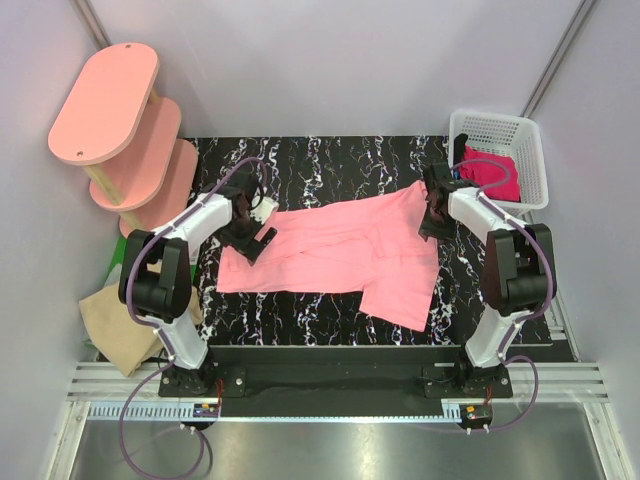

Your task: Fold and stack the t-shirts

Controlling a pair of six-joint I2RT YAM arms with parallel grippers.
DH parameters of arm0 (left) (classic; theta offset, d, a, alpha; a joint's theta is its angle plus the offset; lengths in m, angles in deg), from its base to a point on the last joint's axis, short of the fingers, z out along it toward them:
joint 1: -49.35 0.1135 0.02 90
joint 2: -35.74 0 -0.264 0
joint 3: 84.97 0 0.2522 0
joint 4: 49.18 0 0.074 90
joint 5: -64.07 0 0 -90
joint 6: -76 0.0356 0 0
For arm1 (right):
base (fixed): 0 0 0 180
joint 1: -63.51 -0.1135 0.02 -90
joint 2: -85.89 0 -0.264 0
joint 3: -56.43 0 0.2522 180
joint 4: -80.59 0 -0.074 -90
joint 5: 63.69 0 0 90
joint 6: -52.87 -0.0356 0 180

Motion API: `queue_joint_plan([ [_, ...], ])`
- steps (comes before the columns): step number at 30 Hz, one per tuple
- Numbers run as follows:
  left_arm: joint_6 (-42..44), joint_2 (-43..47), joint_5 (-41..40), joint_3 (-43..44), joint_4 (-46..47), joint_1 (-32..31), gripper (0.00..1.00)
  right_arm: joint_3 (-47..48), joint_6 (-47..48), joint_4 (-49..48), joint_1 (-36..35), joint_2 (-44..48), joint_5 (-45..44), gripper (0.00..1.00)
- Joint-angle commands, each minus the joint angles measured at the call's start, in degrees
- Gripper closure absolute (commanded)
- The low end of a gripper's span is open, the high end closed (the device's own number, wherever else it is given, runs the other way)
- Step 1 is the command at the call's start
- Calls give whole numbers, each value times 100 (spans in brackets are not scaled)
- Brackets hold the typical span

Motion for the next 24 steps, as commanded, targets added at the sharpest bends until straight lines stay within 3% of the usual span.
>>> queue_joint_plan([
  [1, -149, -116, 154, 123, 86, 15, 5, -117, -141, -284, -50, 325, -98, 55],
  [15, -175, 7, 119, -159, 183, 24, 5, -320, -97, -372, -50, 43, -301, 51],
  [24, -211, 34, 57, -194, 192, 59, 5, -390, -123, -407, -50, -247, -205, 56],
])
